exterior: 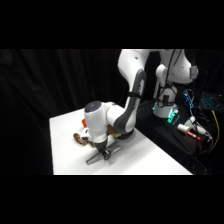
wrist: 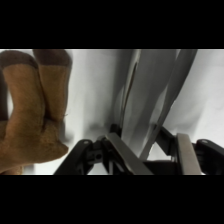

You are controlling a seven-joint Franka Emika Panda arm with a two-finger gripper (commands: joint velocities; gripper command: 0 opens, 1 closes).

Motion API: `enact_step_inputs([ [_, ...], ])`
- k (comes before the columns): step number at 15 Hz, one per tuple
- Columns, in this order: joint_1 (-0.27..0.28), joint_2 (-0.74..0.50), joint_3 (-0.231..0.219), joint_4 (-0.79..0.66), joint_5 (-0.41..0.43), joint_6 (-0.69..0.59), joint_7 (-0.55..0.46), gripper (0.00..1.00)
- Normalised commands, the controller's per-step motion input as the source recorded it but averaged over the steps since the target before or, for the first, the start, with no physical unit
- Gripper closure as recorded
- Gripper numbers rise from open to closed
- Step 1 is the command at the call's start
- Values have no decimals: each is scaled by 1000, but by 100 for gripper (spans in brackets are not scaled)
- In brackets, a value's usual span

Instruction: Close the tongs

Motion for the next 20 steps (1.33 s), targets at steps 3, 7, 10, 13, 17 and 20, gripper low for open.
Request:
enact_step_inputs([
  [3, 108, 22, -103, 68, -79, 54, 110, 82],
  [7, 101, 5, -100, 81, -94, -6, 115, 90],
  [10, 66, 8, -68, 103, -77, -51, 85, 91],
  [13, 43, -23, -41, 100, -66, -156, 40, 45],
  [17, 9, -89, -4, 75, -47, -223, -14, 21],
  [20, -17, -160, 35, 26, -20, -224, -51, 0],
])
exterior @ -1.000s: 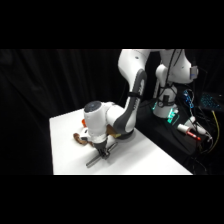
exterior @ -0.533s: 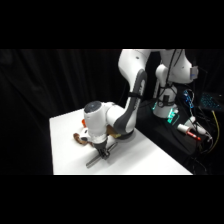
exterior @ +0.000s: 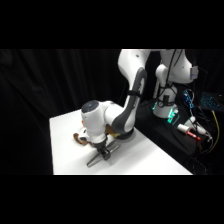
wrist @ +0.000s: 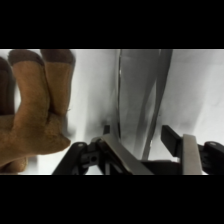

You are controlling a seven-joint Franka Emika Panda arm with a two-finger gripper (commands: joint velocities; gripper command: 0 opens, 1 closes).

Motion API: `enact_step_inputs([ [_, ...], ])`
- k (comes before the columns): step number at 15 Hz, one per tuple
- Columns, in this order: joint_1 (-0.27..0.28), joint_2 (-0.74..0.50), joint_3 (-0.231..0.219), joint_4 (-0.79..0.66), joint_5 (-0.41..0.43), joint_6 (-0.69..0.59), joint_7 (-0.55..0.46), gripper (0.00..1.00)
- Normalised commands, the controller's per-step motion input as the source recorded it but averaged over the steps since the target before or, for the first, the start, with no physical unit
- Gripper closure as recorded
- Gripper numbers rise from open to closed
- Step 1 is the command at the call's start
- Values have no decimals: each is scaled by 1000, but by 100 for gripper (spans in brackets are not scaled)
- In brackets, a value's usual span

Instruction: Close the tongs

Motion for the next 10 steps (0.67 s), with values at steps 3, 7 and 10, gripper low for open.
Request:
enact_step_inputs([
  [3, -6, -225, 29, 0, -20, -265, -33, 0],
  [7, 7, -307, 24, -15, -24, -319, -17, 0],
  [10, -29, -351, 58, -15, 45, -354, -38, 0],
])
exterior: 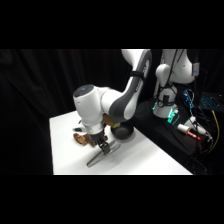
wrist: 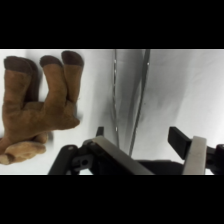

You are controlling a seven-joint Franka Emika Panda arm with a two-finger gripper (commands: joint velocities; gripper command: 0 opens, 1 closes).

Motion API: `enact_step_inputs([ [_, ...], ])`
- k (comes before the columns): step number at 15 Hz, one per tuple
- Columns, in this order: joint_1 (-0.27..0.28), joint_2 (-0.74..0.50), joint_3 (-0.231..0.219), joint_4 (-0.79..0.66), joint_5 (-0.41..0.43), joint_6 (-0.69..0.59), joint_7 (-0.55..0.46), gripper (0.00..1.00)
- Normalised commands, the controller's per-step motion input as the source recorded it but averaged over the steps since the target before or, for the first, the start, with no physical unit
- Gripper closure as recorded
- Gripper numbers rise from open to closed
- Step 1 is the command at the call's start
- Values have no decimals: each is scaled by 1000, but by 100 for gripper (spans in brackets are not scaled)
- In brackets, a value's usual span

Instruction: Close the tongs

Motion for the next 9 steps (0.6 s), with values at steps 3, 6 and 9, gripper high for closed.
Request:
enact_step_inputs([
  [3, -28, -345, 51, 19, 77, -395, 10, 0],
  [6, -24, -283, 42, 38, 89, -338, 53, 0],
  [9, -4, -182, 27, 63, 54, -286, 91, 0],
])
